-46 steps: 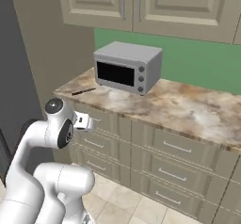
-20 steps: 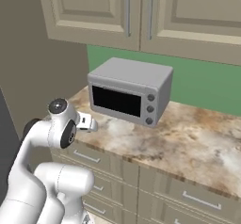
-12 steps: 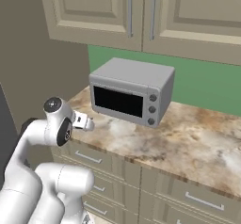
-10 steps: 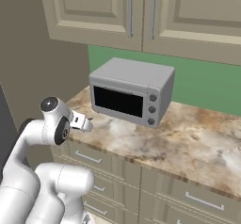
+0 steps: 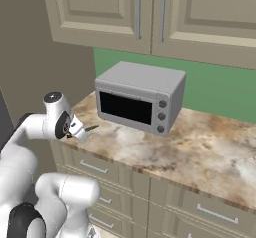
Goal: Retrieve the butter from the fridge and place it on a plate on the dining table. Then retrieve the butter knife by the fridge and place it near the plate.
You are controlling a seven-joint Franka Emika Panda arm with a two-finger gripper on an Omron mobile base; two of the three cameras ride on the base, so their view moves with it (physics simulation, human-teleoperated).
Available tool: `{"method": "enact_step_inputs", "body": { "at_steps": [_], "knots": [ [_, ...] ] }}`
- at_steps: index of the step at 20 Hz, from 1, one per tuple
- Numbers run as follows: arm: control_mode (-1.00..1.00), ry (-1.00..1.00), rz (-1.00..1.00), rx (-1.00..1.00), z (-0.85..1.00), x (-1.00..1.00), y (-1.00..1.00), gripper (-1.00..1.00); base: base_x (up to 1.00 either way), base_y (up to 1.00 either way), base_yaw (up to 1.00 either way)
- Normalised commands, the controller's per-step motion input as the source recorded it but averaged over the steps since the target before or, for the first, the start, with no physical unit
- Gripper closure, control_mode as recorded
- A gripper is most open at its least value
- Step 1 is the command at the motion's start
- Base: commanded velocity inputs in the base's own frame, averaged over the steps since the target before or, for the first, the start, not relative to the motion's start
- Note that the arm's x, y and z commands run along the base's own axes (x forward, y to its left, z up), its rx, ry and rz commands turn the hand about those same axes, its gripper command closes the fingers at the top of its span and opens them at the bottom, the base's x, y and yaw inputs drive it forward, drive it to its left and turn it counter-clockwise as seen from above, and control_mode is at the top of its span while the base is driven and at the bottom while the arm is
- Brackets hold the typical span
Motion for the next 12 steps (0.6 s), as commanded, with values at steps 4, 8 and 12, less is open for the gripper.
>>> {"method": "enact_step_inputs", "body": {
  "at_steps": [4,8,12],
  "knots": [
    [-1.0,0.0,-0.04,0.08,0.15,0.27,0.2,-1.0,0.0,0.0,0.0],
    [-1.0,0.0,-0.06,0.0,-0.19,0.22,0.46,-1.0,0.0,0.0,0.0],
    [-1.0,0.0,-0.04,0.0,-0.24,0.27,0.24,-1.0,0.0,0.0,0.0]
  ]
}}
